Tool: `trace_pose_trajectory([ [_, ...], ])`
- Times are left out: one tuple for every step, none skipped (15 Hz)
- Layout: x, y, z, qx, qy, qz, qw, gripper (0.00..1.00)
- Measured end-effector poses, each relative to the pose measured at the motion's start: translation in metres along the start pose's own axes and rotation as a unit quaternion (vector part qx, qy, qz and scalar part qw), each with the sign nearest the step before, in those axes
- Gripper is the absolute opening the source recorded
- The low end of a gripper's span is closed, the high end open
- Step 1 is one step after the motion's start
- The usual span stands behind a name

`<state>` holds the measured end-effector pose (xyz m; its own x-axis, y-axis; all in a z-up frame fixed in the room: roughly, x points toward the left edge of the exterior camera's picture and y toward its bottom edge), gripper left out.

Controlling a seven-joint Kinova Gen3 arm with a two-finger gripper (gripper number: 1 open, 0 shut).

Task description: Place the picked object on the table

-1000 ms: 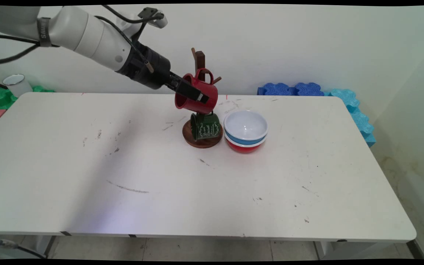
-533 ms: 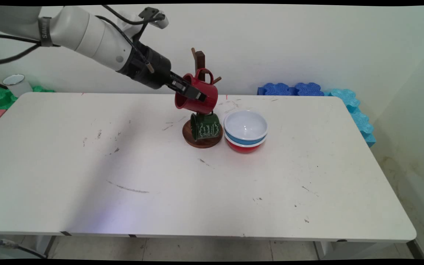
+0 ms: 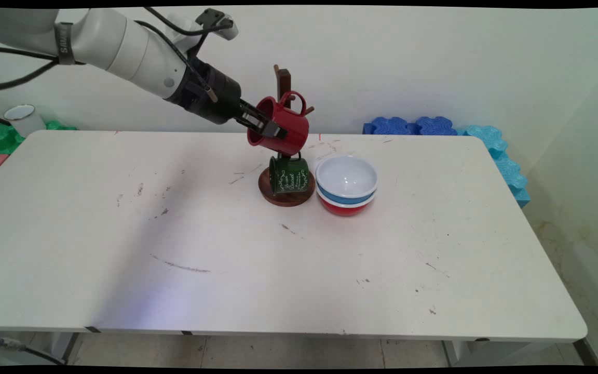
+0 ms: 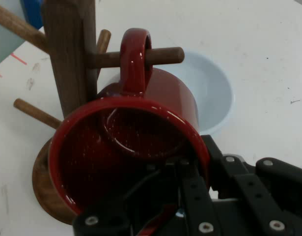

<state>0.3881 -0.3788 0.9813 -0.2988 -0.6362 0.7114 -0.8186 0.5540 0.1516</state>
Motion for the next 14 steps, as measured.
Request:
trace_pose_trajectory([
  [0.000,0.000,-0.001,0.001,0.001,0.002,1.0000,0.00],
  [0.001,0.000,-0.001,0.001,0.001,0.003,1.0000,0.00],
  [0.001,0.001,-0.002,0.001,0.001,0.004,1.0000,0.00],
  [0.001,0.001,-0.002,0.001,0.001,0.005,1.0000,0.00],
  [0.001,0.002,-0.003,0.000,0.002,0.007,1.0000,0.00],
  [0.001,0.003,-0.003,0.000,0.002,0.008,1.0000,0.00],
  [0.001,0.004,-0.004,-0.001,0.002,0.009,1.0000,0.00],
  [0.001,0.005,-0.006,-0.002,0.002,0.011,0.9999,0.00],
  [0.001,0.007,-0.007,-0.003,0.003,0.012,0.9999,0.00],
  [0.001,0.008,-0.008,-0.004,0.003,0.014,0.9999,0.00],
  [0.001,0.010,-0.009,-0.005,0.002,0.015,0.9999,0.00],
  [0.001,0.013,-0.010,-0.008,0.002,0.017,0.9998,0.00],
  [0.000,0.015,-0.011,-0.009,0.002,0.017,0.9998,0.00],
  [0.000,0.017,-0.012,-0.012,0.002,0.019,0.9998,0.00],
])
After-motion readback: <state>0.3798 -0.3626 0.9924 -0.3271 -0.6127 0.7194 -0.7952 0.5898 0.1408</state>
